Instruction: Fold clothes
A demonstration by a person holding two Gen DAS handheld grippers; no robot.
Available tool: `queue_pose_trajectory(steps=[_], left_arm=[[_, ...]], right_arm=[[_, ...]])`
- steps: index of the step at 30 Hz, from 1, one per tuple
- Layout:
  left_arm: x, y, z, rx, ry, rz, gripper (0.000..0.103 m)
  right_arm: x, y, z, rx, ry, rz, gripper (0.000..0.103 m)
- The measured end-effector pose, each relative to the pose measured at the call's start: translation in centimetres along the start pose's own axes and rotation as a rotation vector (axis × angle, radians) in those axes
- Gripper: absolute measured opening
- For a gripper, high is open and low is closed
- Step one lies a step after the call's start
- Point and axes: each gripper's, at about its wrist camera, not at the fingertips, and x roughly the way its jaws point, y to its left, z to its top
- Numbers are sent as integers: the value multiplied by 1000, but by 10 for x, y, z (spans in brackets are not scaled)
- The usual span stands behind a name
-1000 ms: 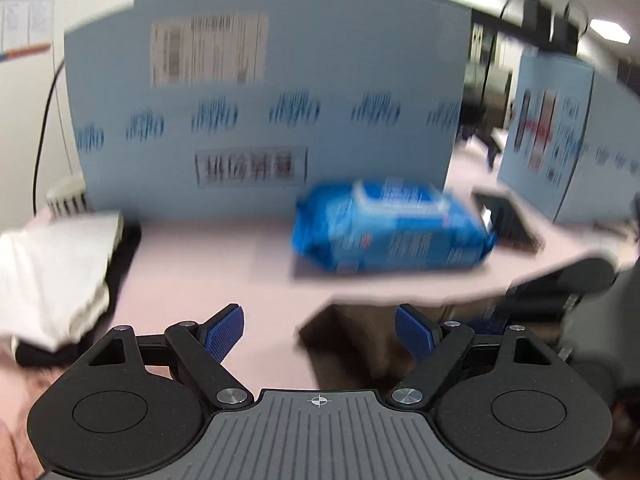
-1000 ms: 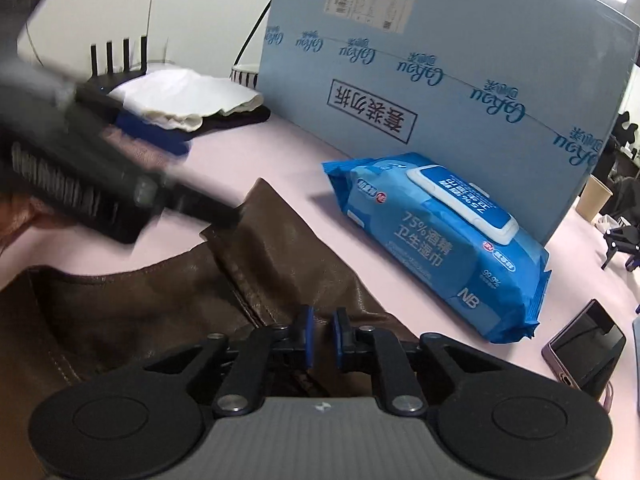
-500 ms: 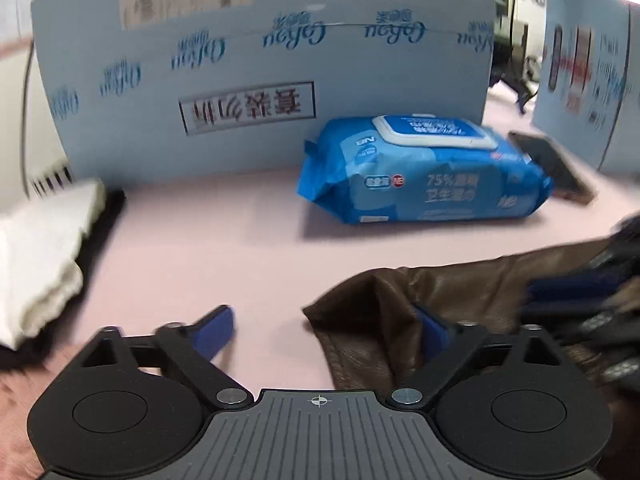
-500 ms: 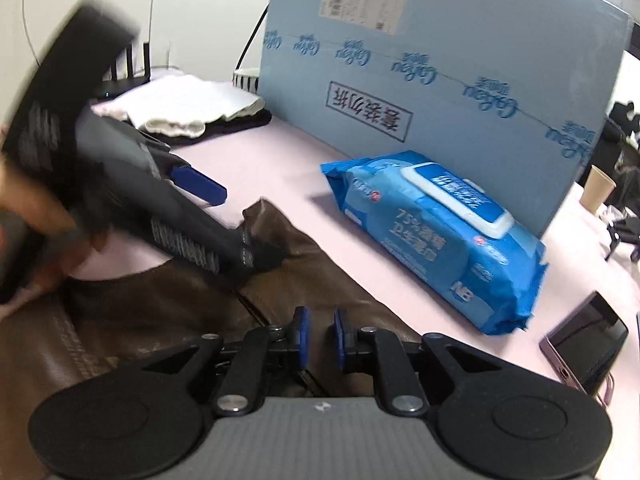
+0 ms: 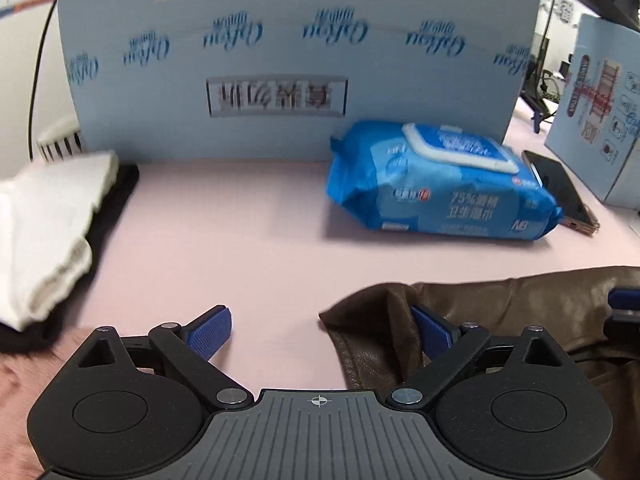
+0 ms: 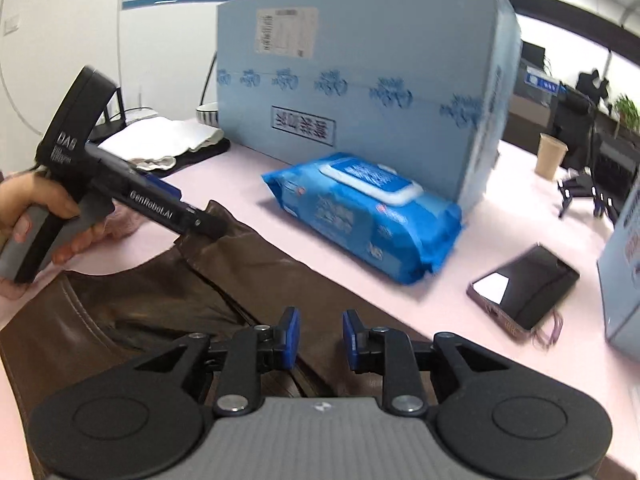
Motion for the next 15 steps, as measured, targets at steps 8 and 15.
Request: queue_pose_trajectory(steps=[8,15], left_arm=[[-25,19,8,-90,-43,-63,100],[-41,33,19,-154,-68,-86,99]], right_arm=[[13,-6,-15,20,29,12,27],[14,-7,-16,17,31,11,28]])
